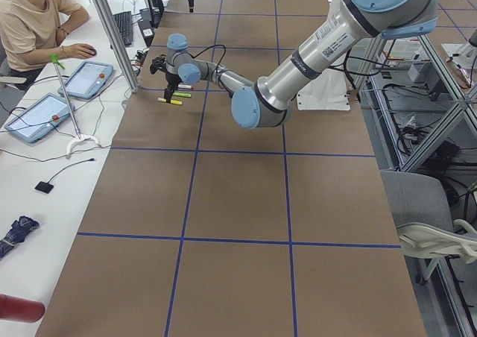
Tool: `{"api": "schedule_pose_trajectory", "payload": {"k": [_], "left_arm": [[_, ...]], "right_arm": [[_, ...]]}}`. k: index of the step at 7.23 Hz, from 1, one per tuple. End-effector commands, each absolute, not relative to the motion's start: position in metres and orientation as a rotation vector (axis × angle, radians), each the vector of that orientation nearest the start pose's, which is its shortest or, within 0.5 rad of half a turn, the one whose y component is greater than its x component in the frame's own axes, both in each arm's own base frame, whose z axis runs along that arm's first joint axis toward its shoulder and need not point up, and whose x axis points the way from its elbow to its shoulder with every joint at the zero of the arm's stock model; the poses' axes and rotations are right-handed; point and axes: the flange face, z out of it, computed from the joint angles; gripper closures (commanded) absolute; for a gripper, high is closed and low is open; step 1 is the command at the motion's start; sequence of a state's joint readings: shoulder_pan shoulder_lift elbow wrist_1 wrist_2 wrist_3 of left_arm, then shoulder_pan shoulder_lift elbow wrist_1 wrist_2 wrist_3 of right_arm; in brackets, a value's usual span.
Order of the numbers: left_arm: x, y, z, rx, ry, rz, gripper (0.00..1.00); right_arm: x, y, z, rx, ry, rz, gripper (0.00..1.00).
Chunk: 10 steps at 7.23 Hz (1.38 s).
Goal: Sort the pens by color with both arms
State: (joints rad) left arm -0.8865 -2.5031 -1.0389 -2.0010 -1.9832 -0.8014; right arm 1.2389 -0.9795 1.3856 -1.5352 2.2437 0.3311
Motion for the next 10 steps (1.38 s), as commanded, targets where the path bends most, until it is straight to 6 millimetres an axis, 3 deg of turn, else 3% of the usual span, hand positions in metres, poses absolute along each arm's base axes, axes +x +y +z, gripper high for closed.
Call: {"api": "schedule_pose_trajectory", "payload": {"k": [1, 2, 3, 5, 6, 7, 9, 10], "left_arm": [[0.373, -0.717, 0.286, 0.288, 0.848, 0.130, 0.01], [0.330, -0.716, 0.300, 0.263, 0.804, 0.155, 0.01], [0.283, -0.727, 0.311, 0.203, 0.778, 0.146, 0.01], [0.183, -0.738, 0.389, 0.174, 0.728, 0.206, 0.01], [0.133, -0.735, 0.422, 0.168, 0.746, 0.211, 0.01], [0.092, -0.732, 0.447, 0.146, 0.757, 0.154, 0.01], [0.036, -0.719, 0.487, 0.128, 0.747, 0.085, 0.01], [0.019, -0.709, 0.509, 0.141, 0.737, 0.140, 0.01]], "right_arm": [[-0.112, -0.702, 0.426, 0.204, -0.736, -0.172, 0.01], [-0.094, -0.699, 0.442, 0.205, -0.726, -0.181, 0.01], [-0.074, -0.695, 0.458, 0.193, -0.719, -0.150, 0.00], [-0.039, -0.685, 0.494, 0.171, -0.680, -0.223, 0.00], [-0.017, -0.681, 0.504, 0.171, -0.667, -0.288, 0.01], [0.008, -0.668, 0.529, 0.171, -0.658, -0.333, 0.00], [0.052, -0.630, 0.579, 0.148, -0.664, -0.319, 0.01], [0.076, -0.616, 0.589, 0.146, -0.668, -0.277, 0.01]]}}
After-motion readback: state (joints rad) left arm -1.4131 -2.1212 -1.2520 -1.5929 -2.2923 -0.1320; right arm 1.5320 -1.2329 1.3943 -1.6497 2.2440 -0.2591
